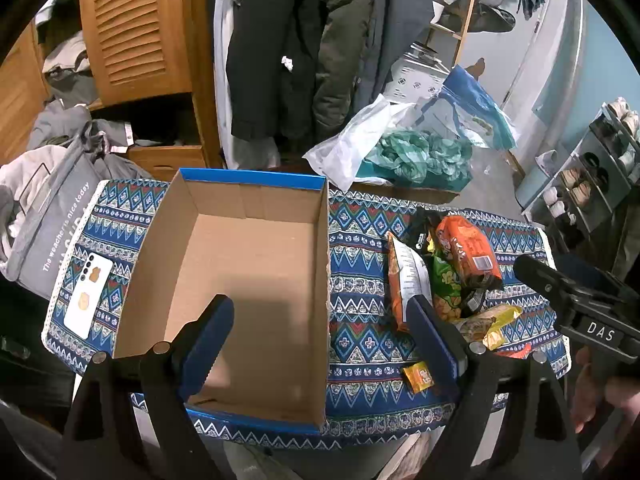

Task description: Organize snacks

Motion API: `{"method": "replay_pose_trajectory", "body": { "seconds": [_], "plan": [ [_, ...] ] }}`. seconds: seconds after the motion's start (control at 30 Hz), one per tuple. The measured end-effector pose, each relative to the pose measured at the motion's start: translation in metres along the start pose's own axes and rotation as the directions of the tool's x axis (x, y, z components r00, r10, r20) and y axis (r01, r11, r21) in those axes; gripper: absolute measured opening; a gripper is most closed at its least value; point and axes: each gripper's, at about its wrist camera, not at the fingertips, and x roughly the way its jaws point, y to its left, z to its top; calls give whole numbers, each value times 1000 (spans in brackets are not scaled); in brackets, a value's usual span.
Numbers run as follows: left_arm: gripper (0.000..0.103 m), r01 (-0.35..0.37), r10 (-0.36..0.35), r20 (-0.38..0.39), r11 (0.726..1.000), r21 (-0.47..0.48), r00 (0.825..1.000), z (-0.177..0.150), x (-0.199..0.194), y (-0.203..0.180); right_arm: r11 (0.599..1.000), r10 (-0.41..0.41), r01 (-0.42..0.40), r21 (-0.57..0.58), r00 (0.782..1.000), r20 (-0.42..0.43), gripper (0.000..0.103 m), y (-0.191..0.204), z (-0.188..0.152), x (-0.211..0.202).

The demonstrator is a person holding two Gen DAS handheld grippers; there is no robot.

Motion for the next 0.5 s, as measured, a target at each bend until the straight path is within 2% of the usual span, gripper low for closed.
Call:
{"method": "replay_pose_trajectory", "body": {
  "seconds": [0.5],
  "plan": [
    [89, 3, -3, -6, 1000, 0, 1000, -1, 1, -1, 1000, 2, -2, 2, 1000, -3, 101, 0, 0, 1]
  ]
}}
